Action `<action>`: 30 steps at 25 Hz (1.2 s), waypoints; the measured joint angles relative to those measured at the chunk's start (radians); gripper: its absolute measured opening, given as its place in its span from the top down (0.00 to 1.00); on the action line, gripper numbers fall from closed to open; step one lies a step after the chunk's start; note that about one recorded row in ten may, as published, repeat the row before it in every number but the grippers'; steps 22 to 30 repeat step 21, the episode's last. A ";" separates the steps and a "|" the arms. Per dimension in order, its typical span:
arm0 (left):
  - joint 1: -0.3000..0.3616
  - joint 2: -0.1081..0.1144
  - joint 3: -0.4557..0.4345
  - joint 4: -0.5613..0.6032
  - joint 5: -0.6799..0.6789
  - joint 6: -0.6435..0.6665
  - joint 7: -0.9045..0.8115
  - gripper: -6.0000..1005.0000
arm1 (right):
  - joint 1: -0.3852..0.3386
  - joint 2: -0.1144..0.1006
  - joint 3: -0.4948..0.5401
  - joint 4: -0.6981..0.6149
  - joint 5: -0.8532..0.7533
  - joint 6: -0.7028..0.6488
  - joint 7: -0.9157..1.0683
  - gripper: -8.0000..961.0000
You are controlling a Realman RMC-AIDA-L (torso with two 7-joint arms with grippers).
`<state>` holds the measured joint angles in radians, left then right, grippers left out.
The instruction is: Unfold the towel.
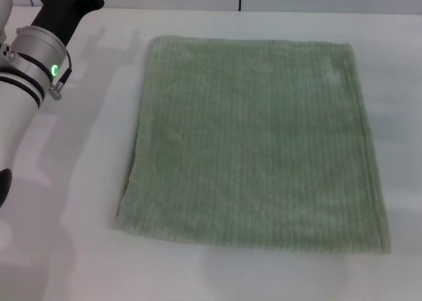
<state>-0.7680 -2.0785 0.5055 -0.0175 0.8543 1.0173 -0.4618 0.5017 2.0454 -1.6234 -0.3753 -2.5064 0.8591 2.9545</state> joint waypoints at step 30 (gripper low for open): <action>-0.007 0.000 -0.043 -0.010 0.008 0.003 0.017 0.25 | 0.069 -0.029 -0.009 0.024 0.009 -0.028 0.002 0.32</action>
